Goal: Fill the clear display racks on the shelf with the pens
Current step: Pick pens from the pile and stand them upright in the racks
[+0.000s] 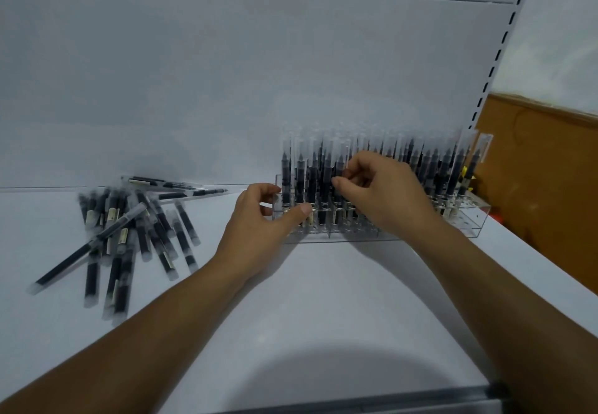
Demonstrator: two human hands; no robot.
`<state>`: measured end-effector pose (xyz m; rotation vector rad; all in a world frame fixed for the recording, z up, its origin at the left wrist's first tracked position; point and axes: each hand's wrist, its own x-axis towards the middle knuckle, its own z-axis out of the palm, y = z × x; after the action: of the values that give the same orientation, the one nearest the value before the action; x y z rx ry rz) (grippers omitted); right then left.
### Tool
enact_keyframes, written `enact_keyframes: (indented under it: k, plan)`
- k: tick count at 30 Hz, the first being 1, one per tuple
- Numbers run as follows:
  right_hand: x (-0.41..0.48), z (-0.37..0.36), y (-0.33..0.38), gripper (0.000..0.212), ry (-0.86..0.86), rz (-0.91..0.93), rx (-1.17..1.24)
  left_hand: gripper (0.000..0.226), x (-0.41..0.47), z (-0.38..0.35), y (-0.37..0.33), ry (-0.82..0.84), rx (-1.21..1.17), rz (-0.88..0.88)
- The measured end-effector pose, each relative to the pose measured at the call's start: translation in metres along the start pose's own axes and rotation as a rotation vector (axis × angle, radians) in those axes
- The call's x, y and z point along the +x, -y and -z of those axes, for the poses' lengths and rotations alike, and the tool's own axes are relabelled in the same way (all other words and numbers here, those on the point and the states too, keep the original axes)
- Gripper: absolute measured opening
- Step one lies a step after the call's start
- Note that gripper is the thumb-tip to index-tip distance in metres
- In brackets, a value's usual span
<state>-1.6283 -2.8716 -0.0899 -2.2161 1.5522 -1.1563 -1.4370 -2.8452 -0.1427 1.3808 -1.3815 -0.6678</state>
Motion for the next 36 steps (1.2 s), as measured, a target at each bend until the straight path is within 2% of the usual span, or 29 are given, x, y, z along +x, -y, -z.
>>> enact_keyframes:
  k: [10, 12, 17, 21, 25, 30, 34, 36]
  plan:
    - [-0.001, 0.002, 0.008, 0.023, 0.024, -0.036, -0.084, 0.056, 0.0, 0.001, -0.002, 0.005, -0.004, -0.005]
    - [-0.003, 0.008, 0.011, 0.019, 0.034, -0.045, -0.111, 0.058, -0.001, 0.002, -0.003, 0.016, -0.014, -0.002]
    - [-0.02, 0.021, 0.018, 0.026, -0.012, -0.068, -0.167, 0.066, -0.005, 0.006, -0.009, -0.003, -0.036, -0.008]
    - [-0.03, 0.012, 0.04, 0.024, 0.039, -0.004, -0.099, 0.054, -0.007, 0.017, -0.02, -0.063, -0.105, 0.017]
    - [-0.032, -0.024, 0.074, 0.017, 0.198, 0.136, -0.022, 0.035, -0.007, 0.052, -0.029, -0.125, -0.097, -0.014]
    - [-0.031, -0.087, 0.115, 0.03, 0.474, 0.33, -0.067, 0.02, -0.026, 0.122, -0.007, -0.259, 0.165, -0.004]
    - [-0.028, -0.125, 0.13, 0.03, 0.543, 0.391, 0.034, 0.024, -0.053, 0.169, 0.02, -0.372, 0.598, -0.07]
    - [-0.031, -0.139, 0.128, 0.042, 0.577, 0.413, 0.025, 0.026, -0.064, 0.179, 0.03, -0.328, 0.628, -0.034]
